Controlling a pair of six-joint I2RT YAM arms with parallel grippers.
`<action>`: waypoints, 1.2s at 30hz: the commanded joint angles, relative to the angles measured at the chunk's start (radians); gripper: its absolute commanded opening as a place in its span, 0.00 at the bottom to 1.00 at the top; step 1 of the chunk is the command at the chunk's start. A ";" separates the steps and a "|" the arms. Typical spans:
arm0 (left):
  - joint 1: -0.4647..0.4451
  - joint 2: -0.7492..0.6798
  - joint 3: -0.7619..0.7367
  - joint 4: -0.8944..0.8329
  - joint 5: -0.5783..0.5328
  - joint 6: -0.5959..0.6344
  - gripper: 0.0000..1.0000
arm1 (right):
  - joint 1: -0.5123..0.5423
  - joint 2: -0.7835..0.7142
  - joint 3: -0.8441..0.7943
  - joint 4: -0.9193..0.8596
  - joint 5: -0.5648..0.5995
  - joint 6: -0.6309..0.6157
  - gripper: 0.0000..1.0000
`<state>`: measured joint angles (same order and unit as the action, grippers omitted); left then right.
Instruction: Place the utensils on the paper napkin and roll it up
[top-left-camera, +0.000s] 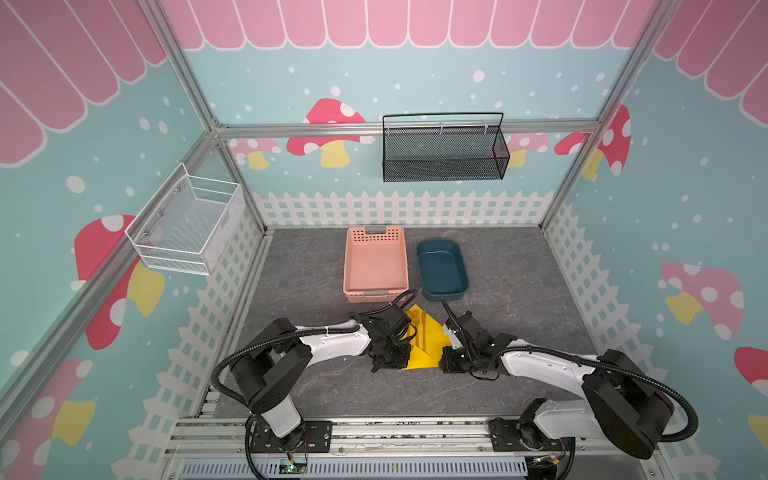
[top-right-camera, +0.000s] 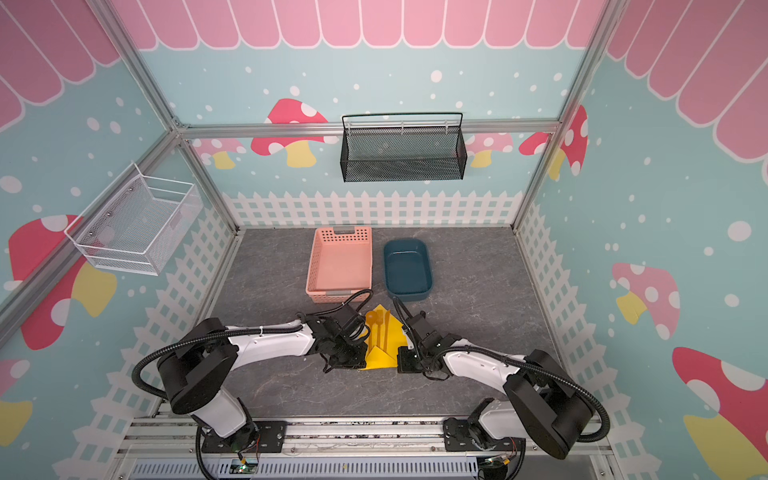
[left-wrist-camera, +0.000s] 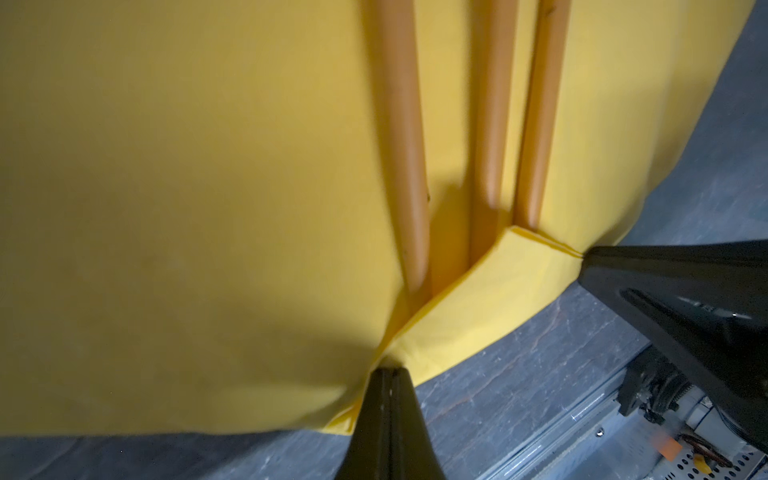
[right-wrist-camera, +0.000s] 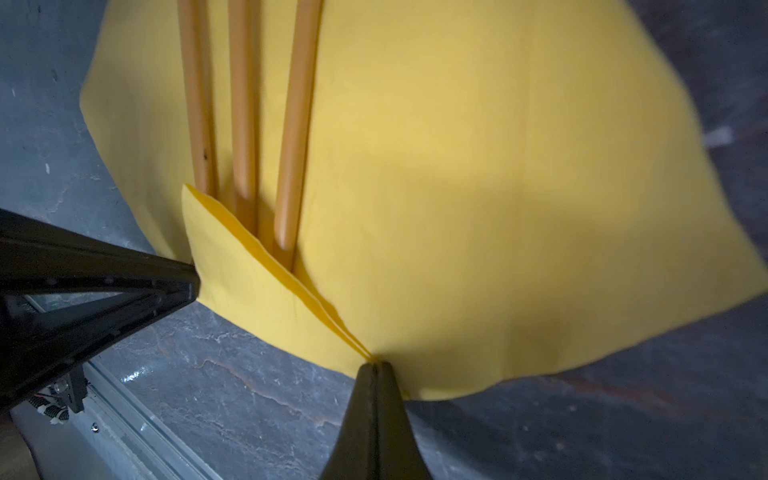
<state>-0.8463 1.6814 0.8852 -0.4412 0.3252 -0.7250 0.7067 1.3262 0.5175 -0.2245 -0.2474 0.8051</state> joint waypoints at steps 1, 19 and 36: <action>-0.004 0.006 -0.005 -0.043 -0.039 0.015 0.00 | -0.003 0.010 -0.021 -0.039 0.013 0.011 0.03; -0.010 -0.014 0.013 -0.103 -0.049 0.038 0.00 | -0.002 0.016 -0.017 -0.042 0.016 0.006 0.03; -0.010 -0.070 0.079 -0.108 -0.134 0.075 0.00 | -0.001 0.015 -0.010 0.016 -0.070 0.039 0.03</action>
<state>-0.8551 1.6543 0.9199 -0.5488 0.2314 -0.6773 0.7067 1.3273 0.5175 -0.2226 -0.2836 0.8165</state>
